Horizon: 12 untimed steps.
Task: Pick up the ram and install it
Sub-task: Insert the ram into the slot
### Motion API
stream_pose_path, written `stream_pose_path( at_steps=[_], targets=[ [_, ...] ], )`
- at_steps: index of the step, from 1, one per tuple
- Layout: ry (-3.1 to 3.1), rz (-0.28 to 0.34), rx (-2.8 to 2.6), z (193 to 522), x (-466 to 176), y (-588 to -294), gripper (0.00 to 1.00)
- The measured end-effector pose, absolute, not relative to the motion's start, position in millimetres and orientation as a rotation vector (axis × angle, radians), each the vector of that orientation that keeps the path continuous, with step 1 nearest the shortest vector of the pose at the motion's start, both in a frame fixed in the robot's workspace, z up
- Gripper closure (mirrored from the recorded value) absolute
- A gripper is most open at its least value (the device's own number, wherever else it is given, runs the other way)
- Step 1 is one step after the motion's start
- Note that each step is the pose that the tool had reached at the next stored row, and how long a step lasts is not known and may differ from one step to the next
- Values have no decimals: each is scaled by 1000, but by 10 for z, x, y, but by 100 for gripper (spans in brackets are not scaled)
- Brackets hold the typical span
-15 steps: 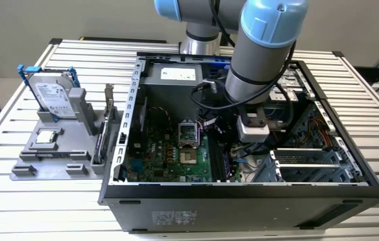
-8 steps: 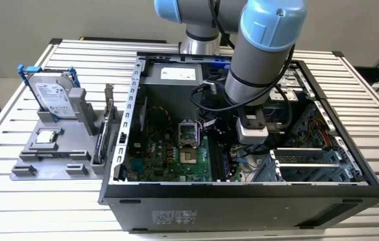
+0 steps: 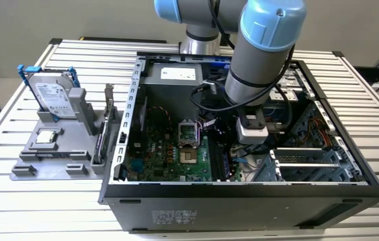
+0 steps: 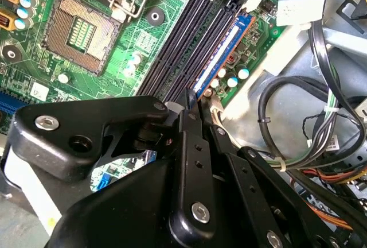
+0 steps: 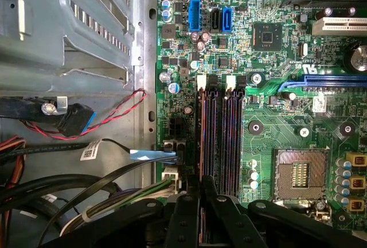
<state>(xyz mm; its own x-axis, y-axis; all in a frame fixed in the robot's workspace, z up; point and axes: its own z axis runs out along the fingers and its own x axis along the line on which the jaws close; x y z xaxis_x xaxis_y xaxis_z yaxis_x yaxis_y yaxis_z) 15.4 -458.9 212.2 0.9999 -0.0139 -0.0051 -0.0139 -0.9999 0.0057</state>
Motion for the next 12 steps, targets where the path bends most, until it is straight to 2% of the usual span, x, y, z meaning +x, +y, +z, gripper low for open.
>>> stream_pose_path(
  at_steps=[3,4,12],
  targets=[
    [-22,-7,3140,2111,156,-4582,100],
    [-22,-7,3139,2108,155,-4584,0],
    [-22,-9,3136,2198,153,-4589,0]
  ],
)
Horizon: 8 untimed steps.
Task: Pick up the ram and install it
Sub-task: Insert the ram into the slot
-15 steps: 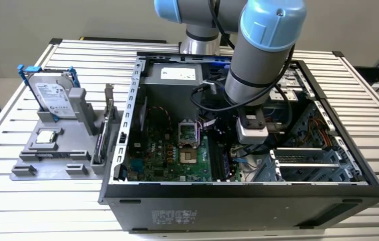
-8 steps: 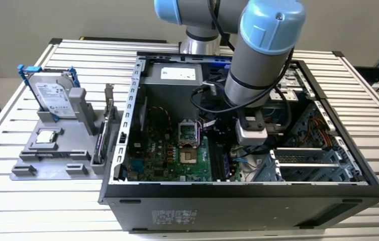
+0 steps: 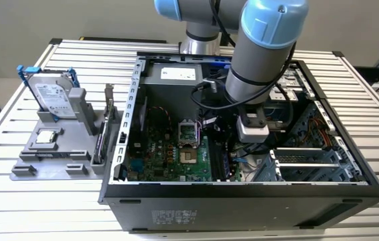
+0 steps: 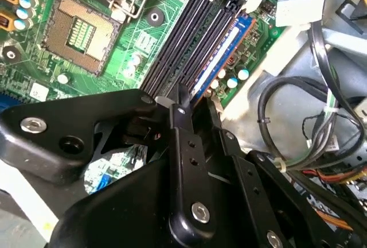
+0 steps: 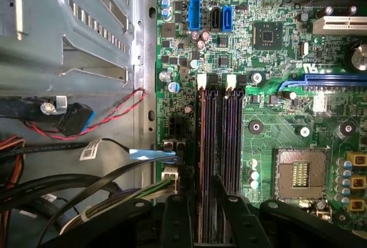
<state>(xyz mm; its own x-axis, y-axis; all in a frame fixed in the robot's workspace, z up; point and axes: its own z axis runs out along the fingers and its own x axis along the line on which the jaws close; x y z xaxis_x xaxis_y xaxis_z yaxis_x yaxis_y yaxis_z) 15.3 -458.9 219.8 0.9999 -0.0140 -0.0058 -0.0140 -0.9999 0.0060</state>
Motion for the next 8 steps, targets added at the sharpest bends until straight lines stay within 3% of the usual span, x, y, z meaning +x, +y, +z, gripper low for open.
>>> stream_pose_path(
  at_steps=[8],
  targets=[
    [-22,-10,3136,2391,154,-4589,0]
  ],
)
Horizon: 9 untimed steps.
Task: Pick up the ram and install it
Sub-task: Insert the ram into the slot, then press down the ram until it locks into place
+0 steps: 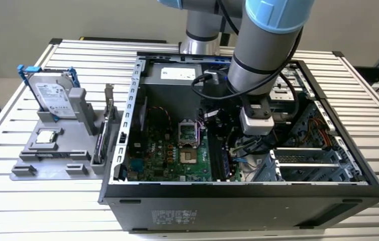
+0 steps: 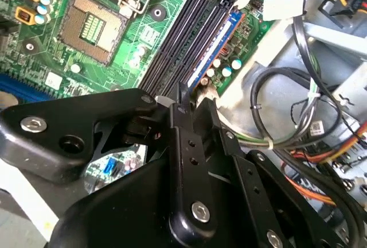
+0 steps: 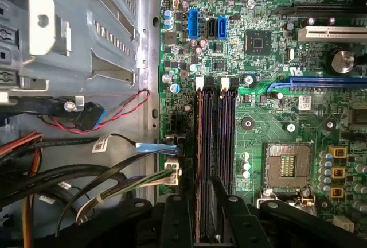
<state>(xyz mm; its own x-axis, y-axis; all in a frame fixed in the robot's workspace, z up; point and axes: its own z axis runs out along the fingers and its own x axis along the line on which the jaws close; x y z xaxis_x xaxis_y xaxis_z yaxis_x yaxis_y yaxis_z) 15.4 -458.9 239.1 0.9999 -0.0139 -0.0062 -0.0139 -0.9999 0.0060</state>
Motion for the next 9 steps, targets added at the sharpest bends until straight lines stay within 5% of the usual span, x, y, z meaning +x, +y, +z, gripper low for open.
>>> stream_pose_path(
  at_steps=[1,2,9],
  targets=[
    [-22,-10,3136,2396,154,-4589,0],
    [-22,-10,3136,2396,154,-4589,100],
    [-22,-10,3136,2409,154,-4589,100]
  ],
)
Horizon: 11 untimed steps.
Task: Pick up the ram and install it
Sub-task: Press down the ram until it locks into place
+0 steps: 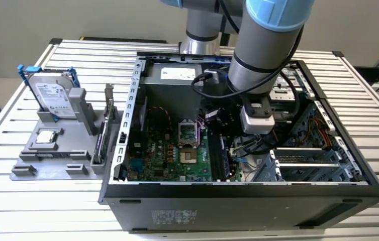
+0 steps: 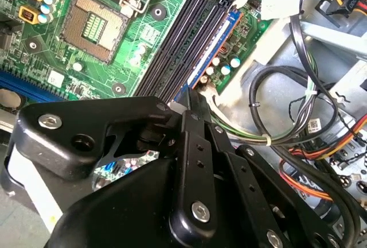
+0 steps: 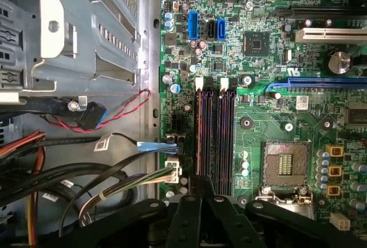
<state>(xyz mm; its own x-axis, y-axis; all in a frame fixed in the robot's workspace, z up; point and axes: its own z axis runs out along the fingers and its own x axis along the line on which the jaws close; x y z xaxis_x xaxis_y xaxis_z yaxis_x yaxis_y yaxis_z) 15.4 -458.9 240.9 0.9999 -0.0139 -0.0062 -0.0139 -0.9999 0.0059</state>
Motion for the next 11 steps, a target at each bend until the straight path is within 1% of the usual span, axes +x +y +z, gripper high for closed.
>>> stream_pose_path(
  at_steps=[11],
  targets=[
    [-22,-10,3136,2439,154,-4589,100]
  ],
)
